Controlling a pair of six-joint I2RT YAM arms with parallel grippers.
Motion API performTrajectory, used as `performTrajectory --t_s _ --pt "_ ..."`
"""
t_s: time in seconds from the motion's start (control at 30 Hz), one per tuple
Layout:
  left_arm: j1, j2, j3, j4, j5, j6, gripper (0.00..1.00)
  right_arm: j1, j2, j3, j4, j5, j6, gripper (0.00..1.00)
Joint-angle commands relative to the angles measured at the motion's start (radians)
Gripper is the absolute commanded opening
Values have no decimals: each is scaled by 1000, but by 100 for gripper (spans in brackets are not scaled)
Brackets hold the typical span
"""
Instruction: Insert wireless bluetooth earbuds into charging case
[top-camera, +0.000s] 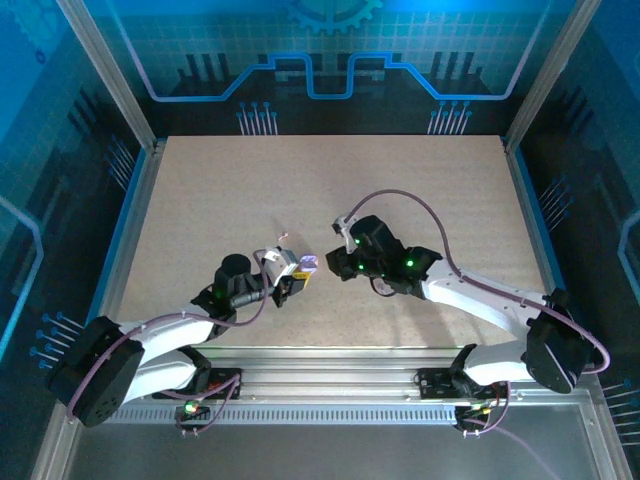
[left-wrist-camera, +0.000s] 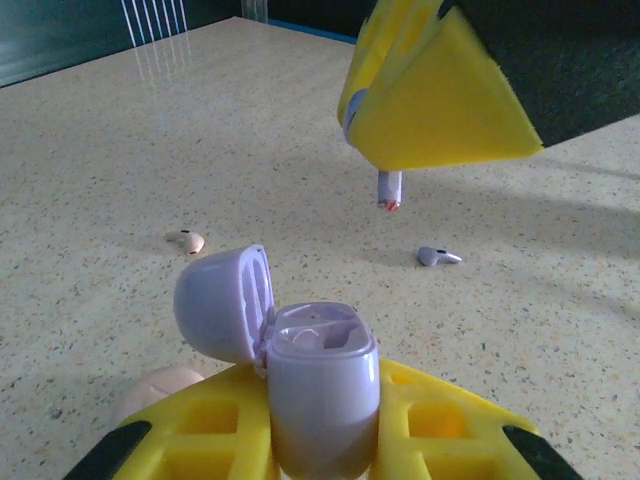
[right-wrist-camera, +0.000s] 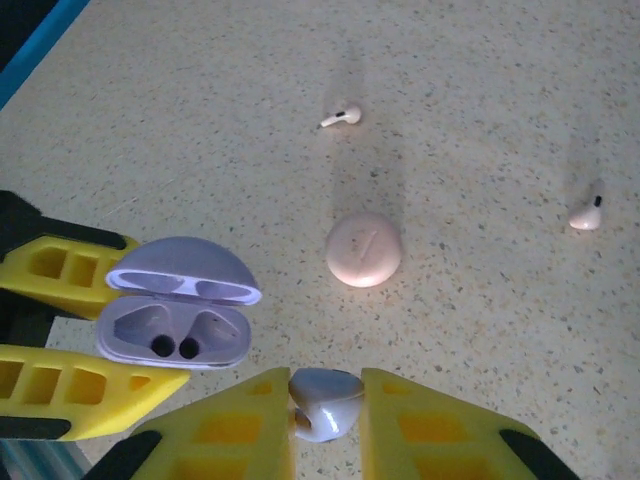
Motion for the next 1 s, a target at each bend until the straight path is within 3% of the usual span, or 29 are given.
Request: performTrajectory --t_s 0.0,0.97 --pt "-10 -30 28 40 42 12 5 26 14 38 56 -30 -53 20" --pt "-26 -79 12 66 32 0 5 77 62 64 51 -52 -91 20"
